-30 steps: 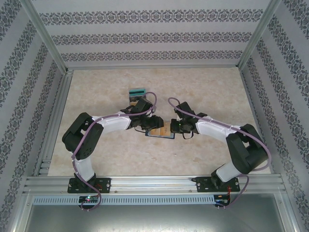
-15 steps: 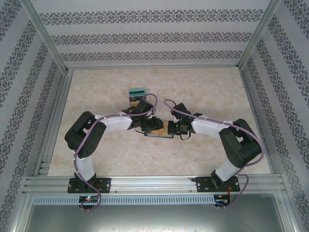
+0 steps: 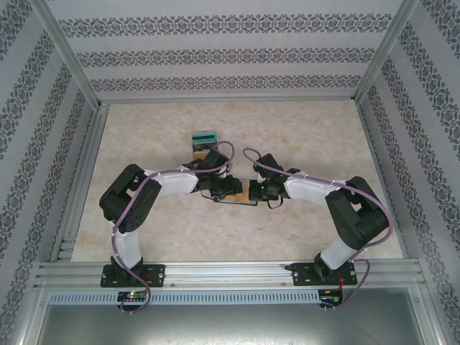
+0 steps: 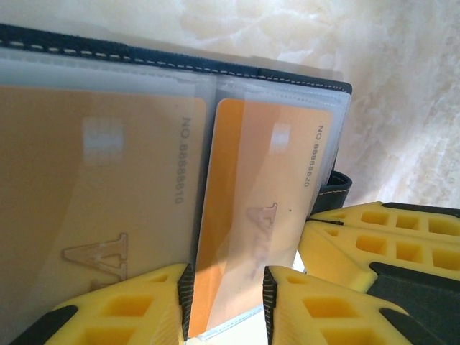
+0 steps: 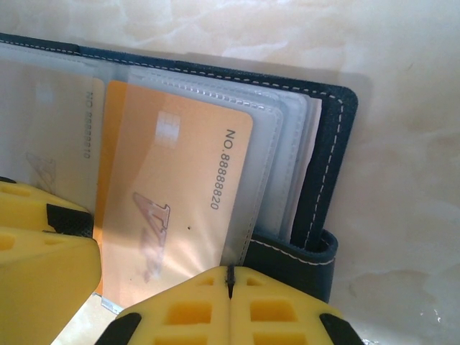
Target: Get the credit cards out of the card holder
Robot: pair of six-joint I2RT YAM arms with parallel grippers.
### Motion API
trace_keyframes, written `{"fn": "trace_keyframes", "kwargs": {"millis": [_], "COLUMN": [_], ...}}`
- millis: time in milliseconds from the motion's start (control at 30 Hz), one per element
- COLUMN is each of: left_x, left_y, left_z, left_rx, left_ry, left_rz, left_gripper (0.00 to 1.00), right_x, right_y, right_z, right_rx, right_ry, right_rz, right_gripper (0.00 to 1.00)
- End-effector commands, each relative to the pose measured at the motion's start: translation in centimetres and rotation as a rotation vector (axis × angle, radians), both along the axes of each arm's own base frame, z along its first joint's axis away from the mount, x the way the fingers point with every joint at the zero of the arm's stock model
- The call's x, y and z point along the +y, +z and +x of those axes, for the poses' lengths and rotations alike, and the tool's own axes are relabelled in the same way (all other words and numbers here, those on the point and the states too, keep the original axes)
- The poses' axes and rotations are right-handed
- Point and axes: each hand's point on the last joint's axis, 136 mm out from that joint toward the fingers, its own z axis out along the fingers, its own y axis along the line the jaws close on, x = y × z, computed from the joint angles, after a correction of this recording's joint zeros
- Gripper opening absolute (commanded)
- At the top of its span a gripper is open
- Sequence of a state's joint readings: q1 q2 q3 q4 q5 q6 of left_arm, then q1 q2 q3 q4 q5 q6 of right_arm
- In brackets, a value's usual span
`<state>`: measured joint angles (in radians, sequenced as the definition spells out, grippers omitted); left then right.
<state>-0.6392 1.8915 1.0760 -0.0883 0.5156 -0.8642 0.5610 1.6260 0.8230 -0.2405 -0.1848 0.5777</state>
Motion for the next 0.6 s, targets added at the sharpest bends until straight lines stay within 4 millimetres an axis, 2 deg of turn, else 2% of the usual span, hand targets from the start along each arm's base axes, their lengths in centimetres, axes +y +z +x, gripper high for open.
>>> {"fn": "trace_keyframes", "kwargs": {"millis": [0, 133, 233, 467, 567], "left_x": [0.7, -0.4, -0.4, 0.0, 0.0], "left_y": [-1.3, -0.6, -0.1, 0.3, 0.5], "left_z": [-0.3, -0.3, -0.1, 0.0, 0.1], "left_rx": [0.041, 0.03, 0.013, -0.002, -0.007], "left_ry": [-0.004, -0.022, -0.017, -0.001, 0.003], "left_rz": [0.05, -0.013, -0.027, -0.034, -0.044], "left_gripper": [0.35, 0.34, 0.32, 0.21, 0.09], "right_x": [0.3, 0.8, 0.8, 0.6, 0.6], "right_y": [-0.7, -0.7, -0.8, -1.0, -1.0], "right_z": [-0.9, -0.9, -0.9, -1.0, -1.0], "right_rx": [0.042, 0.044, 0.044, 0.047, 0.046], "right_ry": [0.017, 0.027, 0.028, 0.027, 0.027], "right_rz": [-0.011, -0.002, -0.006, -0.015, -0.014], "right_gripper": [0.06, 0.06, 0.06, 0.06, 0.06]}}
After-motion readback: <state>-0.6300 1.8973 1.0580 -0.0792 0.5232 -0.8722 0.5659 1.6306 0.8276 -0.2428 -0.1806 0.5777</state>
